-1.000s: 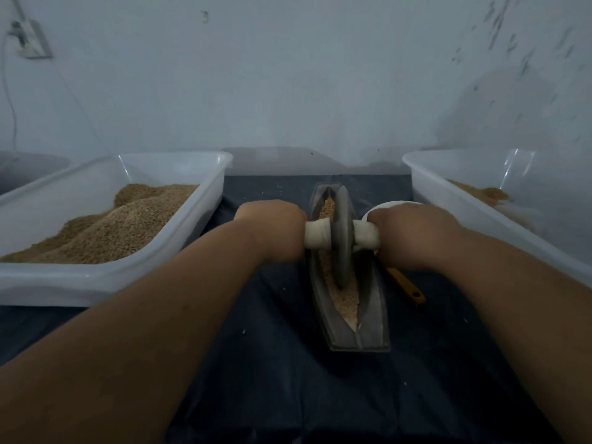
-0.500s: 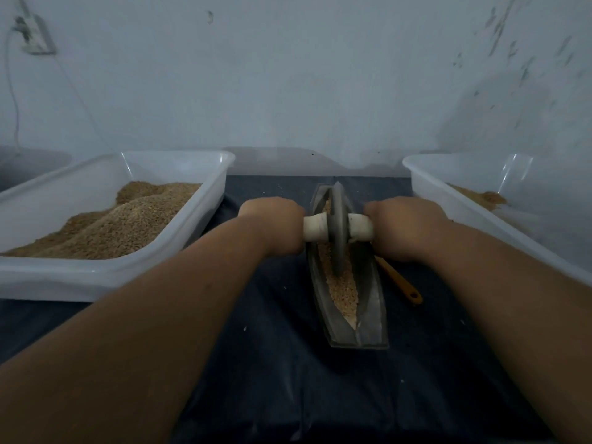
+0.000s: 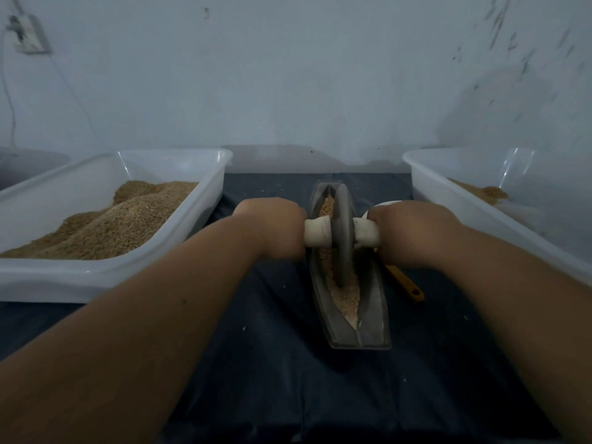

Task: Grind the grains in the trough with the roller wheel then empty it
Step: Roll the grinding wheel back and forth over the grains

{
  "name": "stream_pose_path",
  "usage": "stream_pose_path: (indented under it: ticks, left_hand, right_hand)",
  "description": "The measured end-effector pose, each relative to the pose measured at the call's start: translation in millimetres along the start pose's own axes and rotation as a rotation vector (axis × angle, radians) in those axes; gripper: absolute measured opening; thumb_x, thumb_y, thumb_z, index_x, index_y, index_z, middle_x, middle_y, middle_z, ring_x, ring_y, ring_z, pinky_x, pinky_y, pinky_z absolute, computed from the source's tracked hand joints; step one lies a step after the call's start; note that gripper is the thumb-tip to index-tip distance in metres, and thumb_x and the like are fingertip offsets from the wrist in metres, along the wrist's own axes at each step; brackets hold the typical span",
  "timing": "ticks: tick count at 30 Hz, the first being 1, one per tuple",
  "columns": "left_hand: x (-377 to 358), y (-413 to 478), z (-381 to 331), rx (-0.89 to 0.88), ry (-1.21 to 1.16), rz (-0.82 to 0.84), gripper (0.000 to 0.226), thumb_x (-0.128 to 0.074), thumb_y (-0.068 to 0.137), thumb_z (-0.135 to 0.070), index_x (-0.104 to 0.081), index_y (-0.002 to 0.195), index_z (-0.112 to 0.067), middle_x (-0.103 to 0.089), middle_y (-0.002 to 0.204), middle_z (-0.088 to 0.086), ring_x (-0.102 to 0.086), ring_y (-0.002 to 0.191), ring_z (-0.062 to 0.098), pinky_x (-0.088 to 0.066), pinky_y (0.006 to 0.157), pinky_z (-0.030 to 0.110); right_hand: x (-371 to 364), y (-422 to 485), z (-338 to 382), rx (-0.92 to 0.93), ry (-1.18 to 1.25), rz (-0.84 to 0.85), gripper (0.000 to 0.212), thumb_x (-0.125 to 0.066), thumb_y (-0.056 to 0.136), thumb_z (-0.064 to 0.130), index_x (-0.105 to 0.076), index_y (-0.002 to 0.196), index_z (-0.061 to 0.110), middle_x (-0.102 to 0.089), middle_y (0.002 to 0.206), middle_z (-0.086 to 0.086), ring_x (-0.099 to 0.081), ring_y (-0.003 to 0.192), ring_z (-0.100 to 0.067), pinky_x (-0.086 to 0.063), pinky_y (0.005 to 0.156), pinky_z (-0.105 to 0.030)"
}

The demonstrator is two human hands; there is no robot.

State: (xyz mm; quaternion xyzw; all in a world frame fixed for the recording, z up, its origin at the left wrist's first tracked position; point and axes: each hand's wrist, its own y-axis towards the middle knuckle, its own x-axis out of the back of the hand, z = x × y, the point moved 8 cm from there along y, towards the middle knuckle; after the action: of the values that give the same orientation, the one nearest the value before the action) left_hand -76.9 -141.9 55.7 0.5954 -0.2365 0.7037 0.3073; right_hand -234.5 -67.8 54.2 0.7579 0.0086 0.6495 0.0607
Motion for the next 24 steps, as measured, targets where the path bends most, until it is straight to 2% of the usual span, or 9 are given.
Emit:
stream_pose_path:
  ticks: [3,7,12,15,18,20,24]
  left_hand:
    - [4.7,19.3,6.9,0.037,0.02,-0.05,0.018,-0.062,0.074,-0.043,-0.055,0.086,-0.031,-0.054,0.076,-0.011,-0.053,0.068,0.012,-0.037,0.053,0.029]
    - [12.0,33.0,12.0,0.091,0.064,-0.157,0.014,-0.06,0.076,-0.039,-0.052,0.085,-0.033,-0.05,0.071,-0.012,-0.046,0.061,0.012,-0.028,0.047,0.026]
    - [7.0,25.7,11.7,0.109,0.043,-0.114,0.013,-0.06,0.076,-0.039,-0.053,0.085,-0.033,-0.052,0.073,-0.011,-0.048,0.062,0.011,-0.031,0.047,0.027]
    - [3.6,9.8,7.3,0.11,0.032,-0.104,0.012,-0.06,0.076,-0.038,-0.052,0.083,-0.034,-0.051,0.072,-0.011,-0.049,0.063,0.011,-0.032,0.049,0.028]
    - [2.3,-6.5,0.5,0.09,0.032,-0.097,0.018,-0.06,0.077,-0.037,-0.043,0.074,-0.033,-0.05,0.071,-0.011,-0.046,0.061,0.009,-0.034,0.051,0.029]
    - [1.8,-14.9,-3.1,0.064,0.036,-0.061,0.023,-0.06,0.077,-0.035,-0.04,0.069,-0.031,-0.051,0.072,-0.011,-0.048,0.061,0.008,-0.037,0.051,0.029]
    - [-0.3,-27.0,-8.5,-0.005,-0.012,0.08,0.029,-0.066,0.076,-0.04,-0.04,0.068,-0.03,-0.054,0.074,-0.01,-0.051,0.065,0.007,-0.046,0.06,0.032]
  right_hand:
    - [0.4,19.2,-6.4,-0.01,-0.025,-0.122,0.021,-0.066,0.078,0.035,-0.052,0.092,0.03,-0.051,0.074,0.009,-0.048,0.062,-0.008,-0.038,0.052,-0.027]
    - [-0.8,32.1,-12.2,-0.031,-0.022,-0.151,0.025,-0.066,0.077,0.033,-0.043,0.086,0.03,-0.043,0.069,0.01,-0.038,0.058,-0.006,-0.026,0.047,-0.025]
    - [3.9,24.7,-7.8,-0.028,-0.034,-0.173,0.025,-0.066,0.078,0.032,-0.041,0.085,0.032,-0.044,0.069,0.01,-0.04,0.058,-0.006,-0.028,0.047,-0.025]
    - [5.2,11.3,-2.2,-0.004,-0.03,-0.128,0.025,-0.065,0.08,0.032,-0.041,0.086,0.033,-0.044,0.071,0.011,-0.041,0.06,-0.005,-0.028,0.048,-0.026]
    - [4.1,-5.0,4.2,0.021,-0.01,-0.041,0.023,-0.066,0.077,0.032,-0.046,0.089,0.034,-0.052,0.078,0.009,-0.052,0.068,-0.01,-0.046,0.059,-0.03]
    - [8.8,-15.0,8.7,0.039,-0.029,-0.036,0.023,-0.066,0.074,0.033,-0.044,0.08,0.035,-0.055,0.078,0.007,-0.055,0.068,-0.012,-0.051,0.064,-0.032]
    - [13.4,-31.3,13.7,0.056,-0.086,-0.016,0.031,-0.065,0.074,0.034,-0.035,0.072,0.033,-0.051,0.076,0.008,-0.05,0.065,-0.008,-0.036,0.052,-0.026]
